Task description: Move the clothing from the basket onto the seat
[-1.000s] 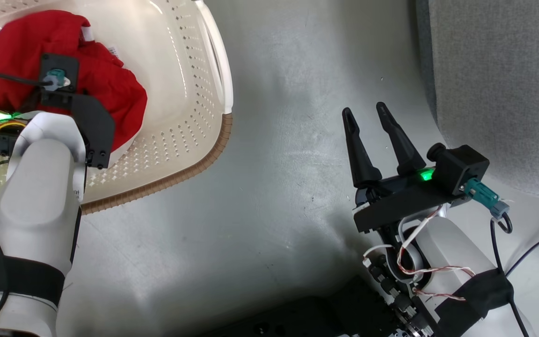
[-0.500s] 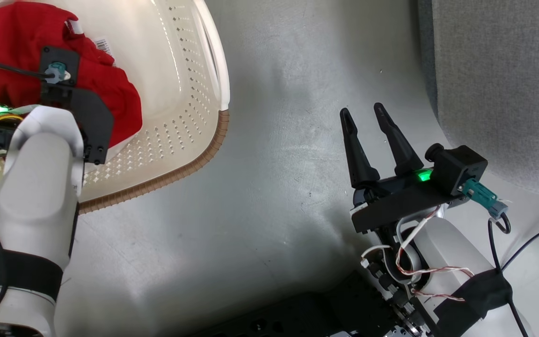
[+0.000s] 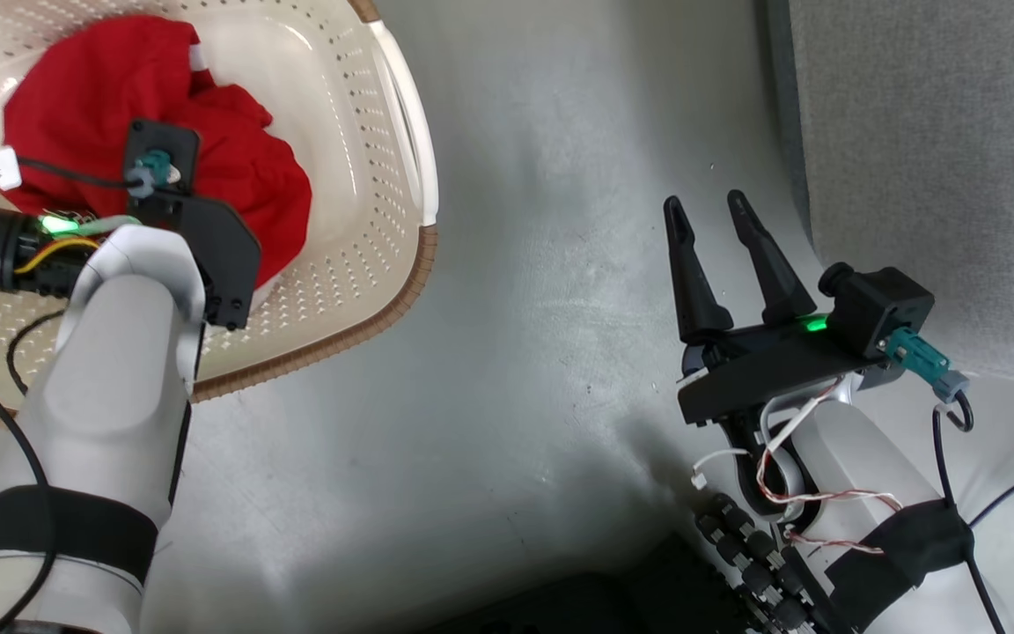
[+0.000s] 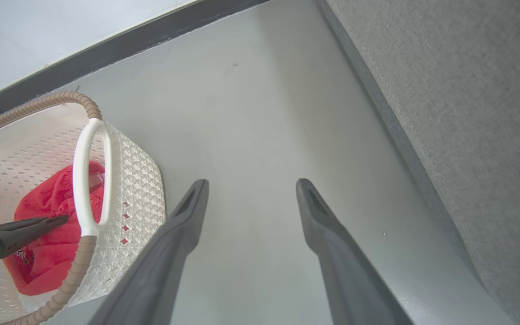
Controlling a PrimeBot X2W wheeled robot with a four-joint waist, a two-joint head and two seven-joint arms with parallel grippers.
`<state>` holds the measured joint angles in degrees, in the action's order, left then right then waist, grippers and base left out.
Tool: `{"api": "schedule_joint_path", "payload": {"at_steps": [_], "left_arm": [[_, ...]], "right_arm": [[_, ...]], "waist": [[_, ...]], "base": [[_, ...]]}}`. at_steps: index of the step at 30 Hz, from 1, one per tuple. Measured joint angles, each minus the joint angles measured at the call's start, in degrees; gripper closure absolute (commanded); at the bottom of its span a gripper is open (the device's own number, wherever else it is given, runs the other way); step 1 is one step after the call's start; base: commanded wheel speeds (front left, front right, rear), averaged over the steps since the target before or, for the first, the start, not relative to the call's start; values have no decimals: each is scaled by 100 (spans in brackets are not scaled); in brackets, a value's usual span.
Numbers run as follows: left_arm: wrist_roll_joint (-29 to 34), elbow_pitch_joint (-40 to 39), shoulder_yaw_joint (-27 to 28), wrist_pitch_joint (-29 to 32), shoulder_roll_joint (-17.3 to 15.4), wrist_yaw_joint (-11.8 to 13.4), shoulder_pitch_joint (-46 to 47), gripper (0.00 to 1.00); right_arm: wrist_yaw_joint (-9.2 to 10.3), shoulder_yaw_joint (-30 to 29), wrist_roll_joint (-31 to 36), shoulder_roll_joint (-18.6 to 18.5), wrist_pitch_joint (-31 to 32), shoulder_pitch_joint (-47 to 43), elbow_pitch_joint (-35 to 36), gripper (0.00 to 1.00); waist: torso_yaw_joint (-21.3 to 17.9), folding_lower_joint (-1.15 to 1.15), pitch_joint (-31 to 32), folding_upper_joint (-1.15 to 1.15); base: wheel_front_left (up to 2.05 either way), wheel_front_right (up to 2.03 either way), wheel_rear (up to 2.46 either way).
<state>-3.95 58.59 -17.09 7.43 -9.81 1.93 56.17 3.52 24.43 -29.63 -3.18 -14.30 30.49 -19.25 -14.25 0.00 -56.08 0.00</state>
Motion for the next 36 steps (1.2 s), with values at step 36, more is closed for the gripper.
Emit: {"api": "schedule_joint_path", "payload": {"at_steps": [36], "left_arm": [[-712, 65, 304, -1922, 594, -514, -890, 100]], "right_arm": [[-252, -347, 759, -275, 0, -281, -541, 0]], "waist": [[532, -1, 1917, 0]], "base": [[0, 0, 0]]}}
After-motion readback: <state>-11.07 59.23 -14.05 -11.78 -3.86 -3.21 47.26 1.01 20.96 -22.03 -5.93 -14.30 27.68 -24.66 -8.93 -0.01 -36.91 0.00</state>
